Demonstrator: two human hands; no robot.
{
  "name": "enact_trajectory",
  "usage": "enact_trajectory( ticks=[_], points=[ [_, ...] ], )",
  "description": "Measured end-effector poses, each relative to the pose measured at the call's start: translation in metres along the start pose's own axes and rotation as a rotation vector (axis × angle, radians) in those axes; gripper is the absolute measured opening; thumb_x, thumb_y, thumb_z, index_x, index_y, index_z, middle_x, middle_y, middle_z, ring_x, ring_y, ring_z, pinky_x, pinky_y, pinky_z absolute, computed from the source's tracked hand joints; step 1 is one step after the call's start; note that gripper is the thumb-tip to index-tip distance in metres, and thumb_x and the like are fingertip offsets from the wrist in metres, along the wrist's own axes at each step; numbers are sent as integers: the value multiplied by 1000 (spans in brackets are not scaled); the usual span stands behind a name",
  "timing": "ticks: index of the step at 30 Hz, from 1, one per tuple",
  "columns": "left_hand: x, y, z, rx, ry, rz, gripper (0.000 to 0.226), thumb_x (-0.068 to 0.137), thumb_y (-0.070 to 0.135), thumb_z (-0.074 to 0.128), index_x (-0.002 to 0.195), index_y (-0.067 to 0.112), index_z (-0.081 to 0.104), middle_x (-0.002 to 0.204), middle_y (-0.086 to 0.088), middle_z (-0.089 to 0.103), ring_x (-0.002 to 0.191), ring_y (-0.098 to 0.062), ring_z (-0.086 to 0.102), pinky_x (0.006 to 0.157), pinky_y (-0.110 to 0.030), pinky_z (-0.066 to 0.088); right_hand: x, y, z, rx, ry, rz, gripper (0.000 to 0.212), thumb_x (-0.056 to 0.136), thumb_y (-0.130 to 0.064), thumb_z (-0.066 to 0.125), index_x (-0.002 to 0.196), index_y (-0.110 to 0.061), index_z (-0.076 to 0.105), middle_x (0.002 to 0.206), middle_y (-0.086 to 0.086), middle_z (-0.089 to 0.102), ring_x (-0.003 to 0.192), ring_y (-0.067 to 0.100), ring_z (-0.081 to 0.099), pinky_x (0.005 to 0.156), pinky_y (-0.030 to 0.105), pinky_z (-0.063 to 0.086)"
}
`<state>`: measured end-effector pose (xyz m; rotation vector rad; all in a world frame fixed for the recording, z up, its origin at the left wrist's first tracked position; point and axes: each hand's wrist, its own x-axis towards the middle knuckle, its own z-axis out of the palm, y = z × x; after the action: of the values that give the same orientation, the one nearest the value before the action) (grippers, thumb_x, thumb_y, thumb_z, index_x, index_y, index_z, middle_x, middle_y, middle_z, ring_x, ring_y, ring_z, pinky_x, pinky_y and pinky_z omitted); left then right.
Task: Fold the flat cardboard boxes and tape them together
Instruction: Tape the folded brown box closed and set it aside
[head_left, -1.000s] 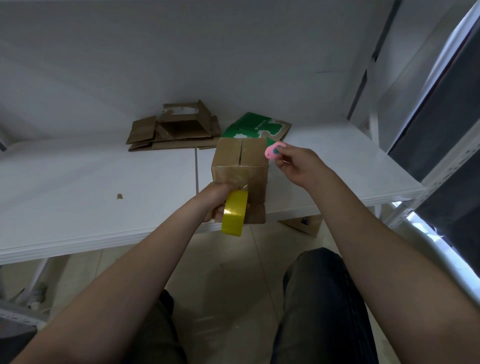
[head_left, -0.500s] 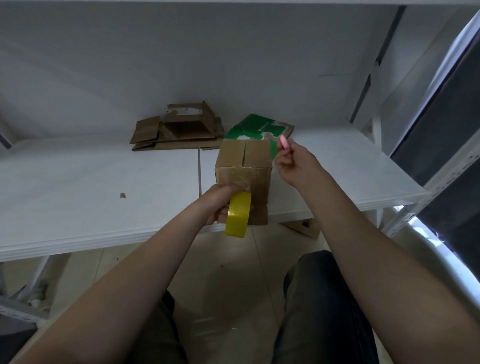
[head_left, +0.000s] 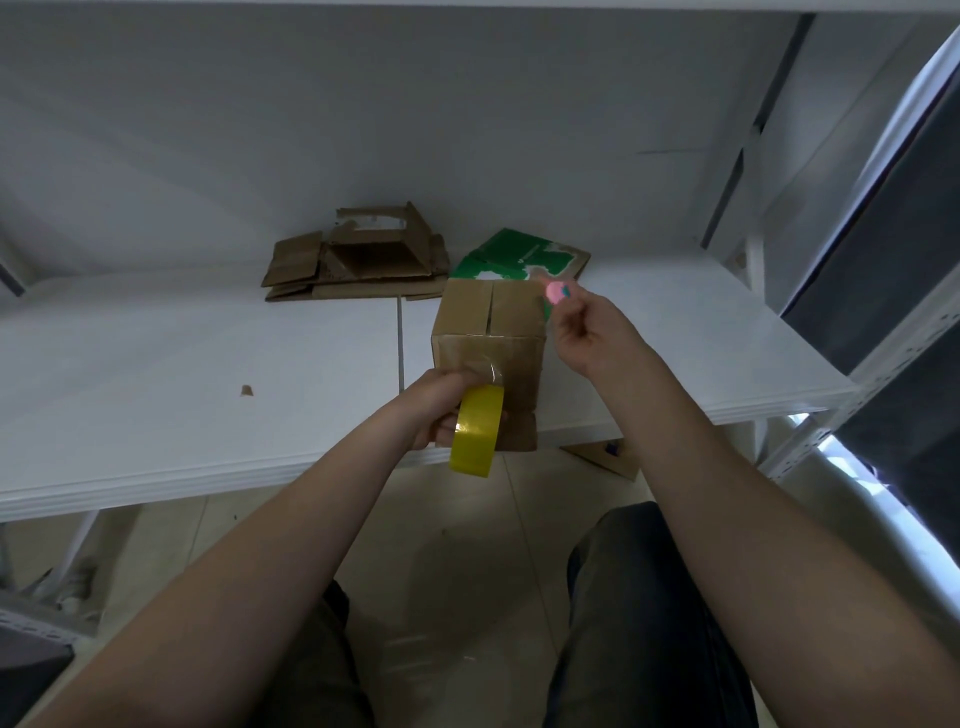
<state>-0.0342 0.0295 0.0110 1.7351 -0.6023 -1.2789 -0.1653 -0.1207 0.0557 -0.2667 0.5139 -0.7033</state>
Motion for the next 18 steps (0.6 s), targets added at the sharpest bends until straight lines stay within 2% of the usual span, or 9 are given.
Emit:
enact_trajectory(
  ticks=[2,4,6,8,11,13,16,18],
  points=[
    [1,0,0,4,-1,11,34,99,39,58,120,12,59,94,-9,79,81,-23,74,73,-34,60,1,0,-3,40,-33,73,28,106,-25,48,122,-3,54,73,8,58,30,4,41,30,14,35],
    [1,0,0,2,3,17,32,100,38,59,118,11,59,91,-9,79,85,-27,72,80,-38,58,-1,0,-6,-95,-41,80,25,105,-30,50,121,-11,54,61,1,53,31,3,35,27,13,26],
    [1,-1,0,0,3,19,30,100,37,58,115,11,60,90,-10,79,89,-30,69,87,-42,56,-3,1,-7,-301,-37,105,19,105,-27,51,121,-15,52,62,0,50,35,4,33,28,15,25],
    [1,-1,1,-6,6,20,30,100,36,59,113,10,61,91,-12,78,94,-33,63,93,-48,53,-4,5,-3,-404,-28,125,14,106,-16,44,119,-14,45,69,5,51,40,7,35,29,17,26],
    [-1,-1,1,1,12,22,32,100,37,58,117,10,59,92,-11,78,95,-34,67,93,-48,54,-12,8,6,-602,-19,14,24,105,-8,39,128,-10,43,81,11,57,46,9,40,34,18,26],
    [-2,-1,2,1,8,25,34,100,37,58,120,10,59,93,-11,78,98,-34,71,95,-48,55,-20,10,11,-810,-50,-71,26,107,-12,40,132,-13,45,85,12,61,48,10,40,38,19,25],
    [-2,-2,2,-9,10,27,36,99,38,59,122,10,58,95,-11,78,104,-36,72,94,-48,55,-21,10,15,-1098,-116,-173,31,108,-21,41,138,-18,47,79,6,55,49,10,38,41,21,27],
    [-4,-3,2,-4,2,36,36,98,38,61,122,11,59,97,-10,78,107,-37,70,96,-51,54,-19,11,19,-1447,-75,-370,34,108,-30,43,140,-22,49,87,1,54,60,6,44,49,20,35]
  ],
)
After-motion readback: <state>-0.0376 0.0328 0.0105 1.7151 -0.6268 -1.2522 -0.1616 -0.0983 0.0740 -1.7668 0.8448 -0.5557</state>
